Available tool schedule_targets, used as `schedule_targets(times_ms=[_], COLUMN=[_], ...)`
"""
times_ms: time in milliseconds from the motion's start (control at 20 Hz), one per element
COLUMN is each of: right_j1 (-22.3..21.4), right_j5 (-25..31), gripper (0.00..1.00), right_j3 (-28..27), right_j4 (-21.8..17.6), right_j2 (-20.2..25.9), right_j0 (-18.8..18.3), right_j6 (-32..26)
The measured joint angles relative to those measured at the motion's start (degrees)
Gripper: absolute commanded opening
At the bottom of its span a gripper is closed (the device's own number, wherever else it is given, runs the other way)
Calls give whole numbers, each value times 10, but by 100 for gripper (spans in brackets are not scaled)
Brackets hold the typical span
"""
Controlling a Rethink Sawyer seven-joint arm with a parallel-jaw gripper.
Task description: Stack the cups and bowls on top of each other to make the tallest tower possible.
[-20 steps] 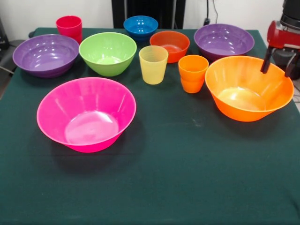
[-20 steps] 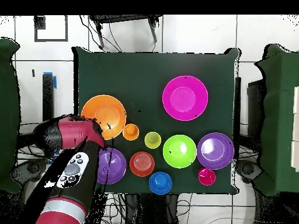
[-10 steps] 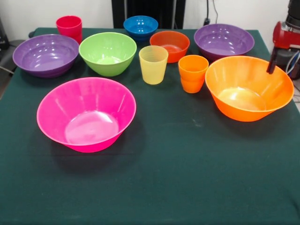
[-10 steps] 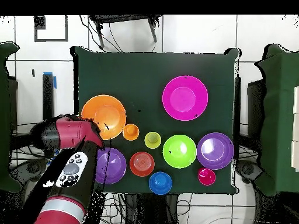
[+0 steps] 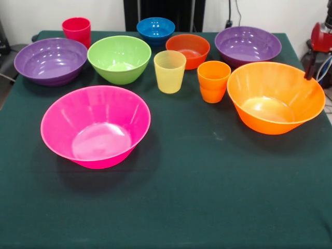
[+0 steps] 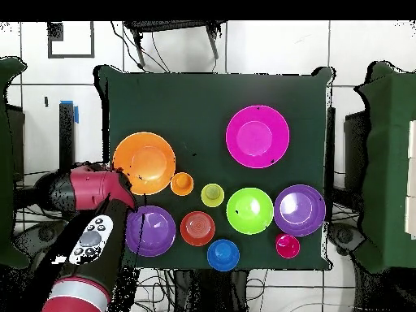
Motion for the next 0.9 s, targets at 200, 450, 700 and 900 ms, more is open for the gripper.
schedule_targets(times_ms=[200,450,700,900], right_j1=[5,23,49,68], right_j5=[0,0,-5,-20], gripper=[100,100,100,100], right_j3=[-2,-14,-31,-43], right_j4=[6,14,14,14], right_j2=[0,-6,-29,-46], right_j0=[5,17,39,52], right_j6=[0,0,0,0])
